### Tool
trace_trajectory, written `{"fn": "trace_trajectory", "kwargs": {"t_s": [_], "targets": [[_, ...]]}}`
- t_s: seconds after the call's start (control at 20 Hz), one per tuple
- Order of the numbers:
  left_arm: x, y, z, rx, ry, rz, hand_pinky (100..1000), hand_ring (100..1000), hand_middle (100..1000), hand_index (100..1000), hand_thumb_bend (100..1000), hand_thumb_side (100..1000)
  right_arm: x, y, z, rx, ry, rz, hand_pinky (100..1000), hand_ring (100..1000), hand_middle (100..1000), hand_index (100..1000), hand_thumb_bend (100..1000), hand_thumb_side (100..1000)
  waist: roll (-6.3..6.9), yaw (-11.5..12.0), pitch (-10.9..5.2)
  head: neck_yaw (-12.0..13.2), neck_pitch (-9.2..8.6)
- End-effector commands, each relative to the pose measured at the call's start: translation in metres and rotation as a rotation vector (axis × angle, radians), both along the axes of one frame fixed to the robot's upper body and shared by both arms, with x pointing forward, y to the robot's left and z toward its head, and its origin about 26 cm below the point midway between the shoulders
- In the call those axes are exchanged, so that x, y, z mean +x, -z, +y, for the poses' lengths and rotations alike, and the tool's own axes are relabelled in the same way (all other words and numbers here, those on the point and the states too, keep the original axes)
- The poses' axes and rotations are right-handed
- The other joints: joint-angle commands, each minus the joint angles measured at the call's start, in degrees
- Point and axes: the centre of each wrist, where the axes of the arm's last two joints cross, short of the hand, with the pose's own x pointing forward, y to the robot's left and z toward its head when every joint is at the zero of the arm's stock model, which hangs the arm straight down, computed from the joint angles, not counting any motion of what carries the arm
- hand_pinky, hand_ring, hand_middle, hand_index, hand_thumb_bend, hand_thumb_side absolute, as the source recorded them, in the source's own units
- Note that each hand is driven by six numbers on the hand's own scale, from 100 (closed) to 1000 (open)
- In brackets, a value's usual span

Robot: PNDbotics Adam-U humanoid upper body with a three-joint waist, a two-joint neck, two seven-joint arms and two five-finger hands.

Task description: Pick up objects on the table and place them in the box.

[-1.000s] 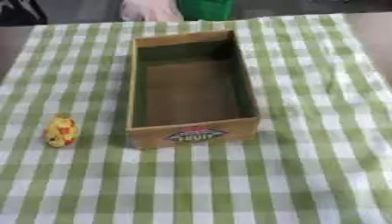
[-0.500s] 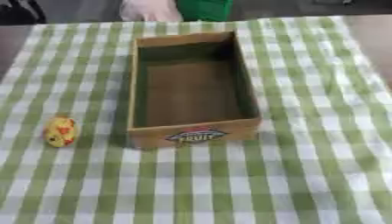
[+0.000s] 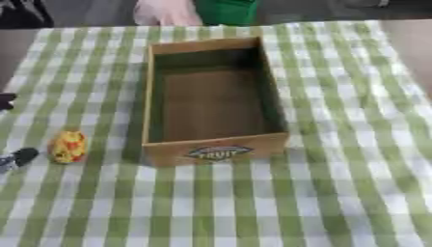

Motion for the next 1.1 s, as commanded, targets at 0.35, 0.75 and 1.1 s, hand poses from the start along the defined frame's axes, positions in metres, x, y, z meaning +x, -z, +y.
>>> {"fn": "trace_trajectory", "kwargs": {"t_s": [0.35,0.75,1.1], "targets": [[0.007,-0.013,-0.016,0.006,0.026,0.122,672,808,776,1000,461,683,-0.003,-0.006,0.0,-0.025,-0.004,-0.009,627,655,661,786,100,600,0.1,0.05,-1.48,-0.03,-0.38],[0.017,-0.024,-0.013,0.102,-0.028,0.157,662,818,803,937,406,649,-0.003,-0.004,0.0,-0.027,-0.001,0.002,627,654,658,785,100,600,0.31,0.23,-1.45,-0.2,-0.39],[0.019,-0.031,-0.013,0.148,-0.014,0.228,659,818,811,851,435,585,-0.003,-0.003,0.0,-0.026,0.0,0.006,627,654,655,784,100,600,0.4,0.3,-1.41,-0.16,-0.48]]}}
